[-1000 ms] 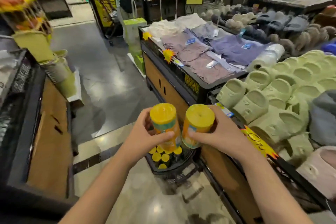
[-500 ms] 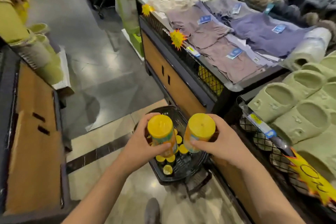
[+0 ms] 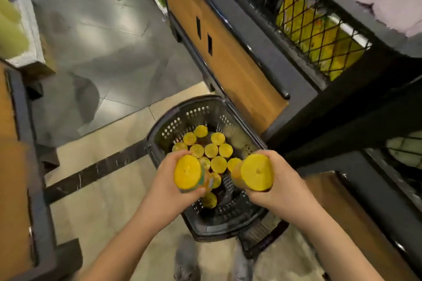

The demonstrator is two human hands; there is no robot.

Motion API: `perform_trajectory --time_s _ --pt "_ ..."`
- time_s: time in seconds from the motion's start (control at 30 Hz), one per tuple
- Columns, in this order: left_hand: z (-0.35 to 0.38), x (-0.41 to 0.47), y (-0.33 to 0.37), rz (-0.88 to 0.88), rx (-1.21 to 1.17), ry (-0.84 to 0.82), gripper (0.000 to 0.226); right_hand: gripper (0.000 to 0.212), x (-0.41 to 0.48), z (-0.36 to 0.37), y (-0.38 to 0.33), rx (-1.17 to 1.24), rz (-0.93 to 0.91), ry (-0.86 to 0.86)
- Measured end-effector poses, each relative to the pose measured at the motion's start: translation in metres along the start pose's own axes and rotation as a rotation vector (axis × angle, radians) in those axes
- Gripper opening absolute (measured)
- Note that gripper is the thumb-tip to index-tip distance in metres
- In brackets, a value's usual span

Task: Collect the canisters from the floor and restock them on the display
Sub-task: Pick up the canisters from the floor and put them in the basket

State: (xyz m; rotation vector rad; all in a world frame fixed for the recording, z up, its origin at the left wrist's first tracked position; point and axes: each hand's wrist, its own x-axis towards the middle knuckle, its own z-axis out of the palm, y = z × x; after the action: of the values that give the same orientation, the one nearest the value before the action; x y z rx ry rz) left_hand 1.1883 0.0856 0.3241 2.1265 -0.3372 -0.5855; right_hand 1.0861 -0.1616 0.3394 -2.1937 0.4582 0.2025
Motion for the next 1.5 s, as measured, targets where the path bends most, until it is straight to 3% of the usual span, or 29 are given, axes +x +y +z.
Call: perform_trajectory --time_s 0.3,0.53,0.83,1.1,1.5 --pt "0.096 0.059 -0.142 -0.066 0.248 -0.062 0.083 0.073 0.056 0.105 0.114 -0.136 0.068 -0.103" --pt "0.136 0.086 -0.196 -0.116 0.474 -0.205 0.087 0.078 0.072 0.146 0.151 -0.119 0.113 -0.125" --pt "0.162 0.11 -0.215 -0.163 0.773 -0.354 0.066 0.083 0.075 0.153 0.168 -0.099 0.185 -0.136" --pt "0.184 0.122 -0.213 -0.199 0.918 -0.436 0.073 0.077 0.087 0.154 0.182 -0.152 0.178 -0.176" --pt "0.179 0.114 -0.213 -0.24 0.753 -0.38 0.073 0.085 0.116 0.186 0.202 -0.26 0.292 -0.158"
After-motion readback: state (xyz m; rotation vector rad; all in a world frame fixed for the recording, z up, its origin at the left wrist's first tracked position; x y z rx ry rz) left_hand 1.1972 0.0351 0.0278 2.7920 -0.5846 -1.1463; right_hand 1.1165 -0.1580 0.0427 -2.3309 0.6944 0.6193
